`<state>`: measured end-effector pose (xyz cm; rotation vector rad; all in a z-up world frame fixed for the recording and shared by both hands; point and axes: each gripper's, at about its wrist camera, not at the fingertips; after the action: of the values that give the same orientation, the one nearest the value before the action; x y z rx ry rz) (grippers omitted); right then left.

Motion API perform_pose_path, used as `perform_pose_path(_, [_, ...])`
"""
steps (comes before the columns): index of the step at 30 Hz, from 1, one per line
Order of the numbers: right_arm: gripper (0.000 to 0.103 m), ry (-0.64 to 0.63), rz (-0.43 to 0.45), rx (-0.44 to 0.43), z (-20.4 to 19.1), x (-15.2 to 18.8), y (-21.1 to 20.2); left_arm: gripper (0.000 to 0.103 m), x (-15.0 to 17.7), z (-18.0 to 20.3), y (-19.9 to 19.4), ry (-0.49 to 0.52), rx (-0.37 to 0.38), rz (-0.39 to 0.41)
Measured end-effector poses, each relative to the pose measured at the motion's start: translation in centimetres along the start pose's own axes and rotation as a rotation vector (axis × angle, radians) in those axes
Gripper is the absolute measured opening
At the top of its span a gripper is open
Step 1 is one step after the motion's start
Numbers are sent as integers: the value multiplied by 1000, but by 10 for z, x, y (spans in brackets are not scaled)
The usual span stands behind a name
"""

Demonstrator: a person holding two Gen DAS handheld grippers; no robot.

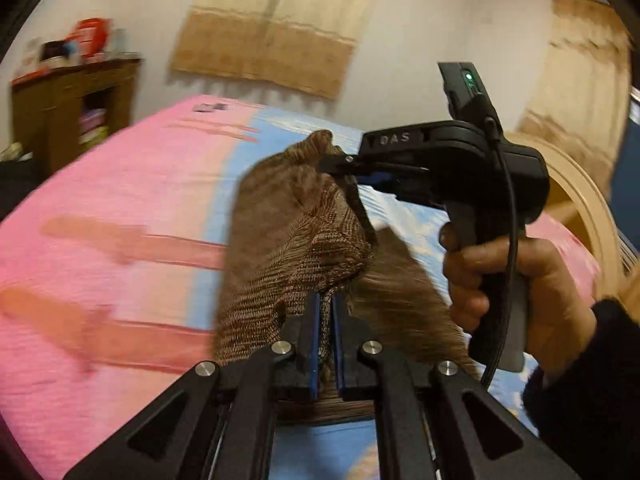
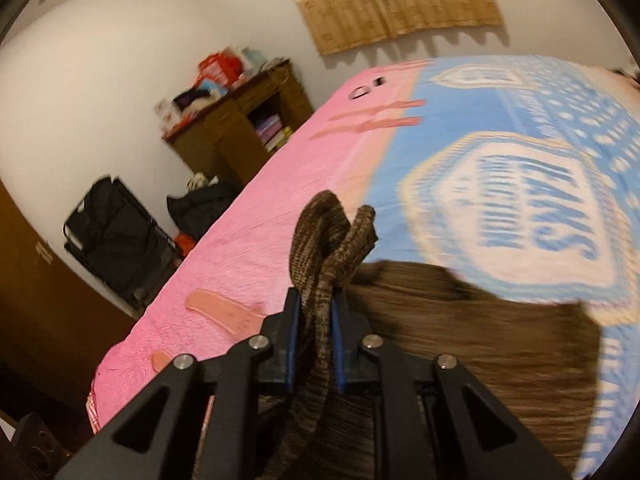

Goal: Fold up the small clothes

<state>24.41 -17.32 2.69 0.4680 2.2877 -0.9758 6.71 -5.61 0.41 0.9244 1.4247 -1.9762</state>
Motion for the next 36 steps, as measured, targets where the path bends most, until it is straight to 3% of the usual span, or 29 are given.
perform_pose_path(7, [17,86,48,72,90,22,-65,5,6,79,49,133,87,-66])
perform_pose_path(13, [16,174,43,66,142,48,-79,5,16,98,78,181,84,-114])
perform_pose_path(25, [17,201,66,17,160,64,-84,5,22,107,94,178,67,-156])
perform_pose_path(34, [28,199,121,103,142,75,-124,6,14,104,101,187,24,-257])
perform_pose_path(36, [38,199,148,107,134,79,-138,6,14,106,96,207,7,-259])
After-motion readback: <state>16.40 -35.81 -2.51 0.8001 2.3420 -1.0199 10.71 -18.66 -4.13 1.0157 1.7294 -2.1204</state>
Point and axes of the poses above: each gripper's, at about its wrist camera, not at the fingertips, and y roughly the way its jaws point, z to its right, x to its underside, and after that the axes turned 11 degrees about -x, right-handed
